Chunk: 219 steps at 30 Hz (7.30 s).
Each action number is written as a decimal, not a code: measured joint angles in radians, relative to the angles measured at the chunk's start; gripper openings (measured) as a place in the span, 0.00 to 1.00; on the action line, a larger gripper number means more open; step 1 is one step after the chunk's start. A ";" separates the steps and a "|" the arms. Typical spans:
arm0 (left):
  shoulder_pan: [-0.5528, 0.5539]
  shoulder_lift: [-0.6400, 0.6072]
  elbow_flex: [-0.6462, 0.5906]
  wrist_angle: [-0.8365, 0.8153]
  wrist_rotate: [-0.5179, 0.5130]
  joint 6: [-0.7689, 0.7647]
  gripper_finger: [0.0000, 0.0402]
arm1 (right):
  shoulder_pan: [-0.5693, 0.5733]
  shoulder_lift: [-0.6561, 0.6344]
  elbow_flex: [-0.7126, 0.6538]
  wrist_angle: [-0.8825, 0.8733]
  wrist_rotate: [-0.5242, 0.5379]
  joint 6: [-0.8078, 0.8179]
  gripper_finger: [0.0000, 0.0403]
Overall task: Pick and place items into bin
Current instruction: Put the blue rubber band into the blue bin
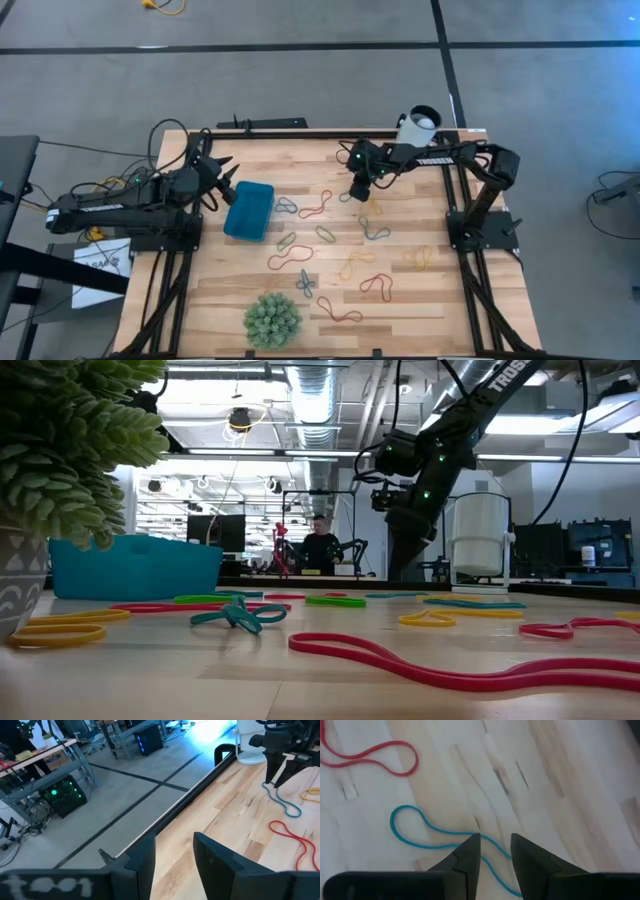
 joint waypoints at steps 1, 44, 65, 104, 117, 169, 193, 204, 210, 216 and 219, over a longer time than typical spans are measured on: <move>0.000 0.000 0.000 0.000 0.000 0.000 0.31 | 0.000 0.000 0.000 0.000 0.000 -0.001 0.25; 0.000 0.000 0.000 0.004 0.000 0.037 0.31 | -0.056 0.130 0.037 0.003 -0.023 -0.114 0.25; 0.000 0.000 0.000 0.003 0.029 0.021 0.31 | -0.144 0.130 -0.004 0.052 -0.256 -0.104 0.25; 0.000 0.015 0.000 0.024 0.138 0.030 0.31 | 0.092 0.047 0.297 0.123 -0.185 -0.087 0.00; 0.000 0.216 0.000 0.229 0.261 0.142 0.40 | 0.280 0.122 0.432 0.454 0.116 -0.132 0.00; -0.001 0.340 0.000 0.393 0.129 0.272 0.00 | 0.327 0.229 0.439 0.666 0.077 -0.108 0.01; -0.001 0.340 0.000 -0.052 0.205 -0.016 0.00 | 0.327 0.201 0.439 0.575 0.134 -0.078 0.18; -0.001 0.479 0.000 -0.078 0.405 -0.082 0.00 | 0.330 0.201 0.439 0.504 0.134 -0.078 0.18; 0.029 0.671 0.000 0.020 0.412 -0.069 0.00 | 0.330 0.201 0.439 0.496 0.134 -0.078 0.18; 0.104 0.781 0.000 0.125 0.417 -0.034 0.00 | 0.335 0.201 0.439 0.490 0.133 -0.078 0.18; 0.135 0.790 0.000 0.103 0.464 -0.010 0.00 | 0.337 0.201 0.439 0.484 0.133 -0.078 0.18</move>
